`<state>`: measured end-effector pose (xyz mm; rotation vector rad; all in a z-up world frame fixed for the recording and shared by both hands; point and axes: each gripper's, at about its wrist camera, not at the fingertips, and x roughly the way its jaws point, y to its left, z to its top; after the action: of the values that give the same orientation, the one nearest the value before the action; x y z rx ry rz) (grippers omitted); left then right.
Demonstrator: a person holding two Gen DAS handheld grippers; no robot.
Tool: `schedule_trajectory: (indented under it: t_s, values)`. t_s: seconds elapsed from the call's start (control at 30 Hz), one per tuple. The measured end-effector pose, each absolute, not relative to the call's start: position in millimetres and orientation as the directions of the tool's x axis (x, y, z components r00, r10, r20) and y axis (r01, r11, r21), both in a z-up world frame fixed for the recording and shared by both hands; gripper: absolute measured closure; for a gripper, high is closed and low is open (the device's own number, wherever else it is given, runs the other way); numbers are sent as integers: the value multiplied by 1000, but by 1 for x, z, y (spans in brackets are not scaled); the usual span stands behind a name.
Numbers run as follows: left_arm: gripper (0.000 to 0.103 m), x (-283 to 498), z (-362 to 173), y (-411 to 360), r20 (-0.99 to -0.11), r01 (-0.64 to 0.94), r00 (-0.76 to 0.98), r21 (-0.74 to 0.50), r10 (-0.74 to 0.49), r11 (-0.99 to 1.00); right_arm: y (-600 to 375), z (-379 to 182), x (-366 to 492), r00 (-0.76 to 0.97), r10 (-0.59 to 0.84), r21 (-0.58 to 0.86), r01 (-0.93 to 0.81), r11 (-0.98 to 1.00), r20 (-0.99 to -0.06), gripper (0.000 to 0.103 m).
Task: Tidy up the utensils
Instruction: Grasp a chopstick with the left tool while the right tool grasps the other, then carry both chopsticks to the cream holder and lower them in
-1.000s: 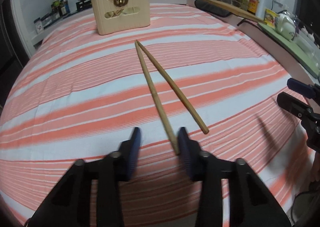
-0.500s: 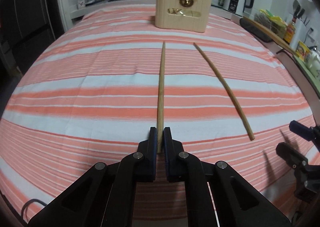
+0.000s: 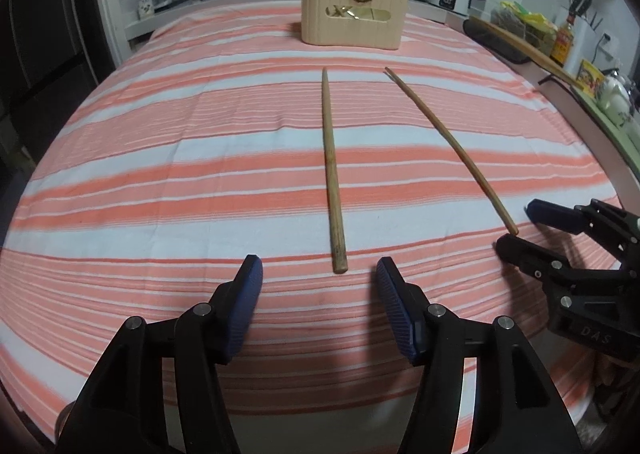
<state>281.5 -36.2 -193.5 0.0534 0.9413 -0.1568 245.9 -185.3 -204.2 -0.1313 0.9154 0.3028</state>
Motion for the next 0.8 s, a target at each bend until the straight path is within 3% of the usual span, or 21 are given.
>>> schedule_trajectory:
  t_s: [0.1, 0.17, 0.2, 0.23, 0.27, 0.3, 0.8]
  values:
    - [53, 282, -193, -41, -804, 164, 585, -10, -105, 986, -185, -204, 248, 575, 191, 10, -302, 953, -795, 50]
    - [73, 283, -193, -45, -800, 174, 590, -7, -110, 985, -185, -203, 250, 578, 190, 18, -290, 957, -794, 56]
    - [79, 283, -193, -46, -797, 177, 593, -6, -111, 984, -186, -203, 251, 578, 195, 25, -289, 957, -792, 63]
    - [94, 284, -193, -47, -794, 178, 598, -1, -109, 984, -185, -203, 253, 577, 198, 27, -291, 956, -792, 68]
    - [98, 285, -193, -48, -792, 178, 601, 0, -109, 984, -184, -203, 254, 579, 193, 22, -290, 957, -792, 78]
    - [98, 286, -193, -47, -791, 175, 602, -4, -110, 985, -183, -203, 255, 578, 190, 17, -290, 957, -794, 96]
    - [99, 277, -132, -26, -711, 176, 684, -59, -165, 983, -210, -133, 240, 699, 210, 34, -256, 966, -684, 97]
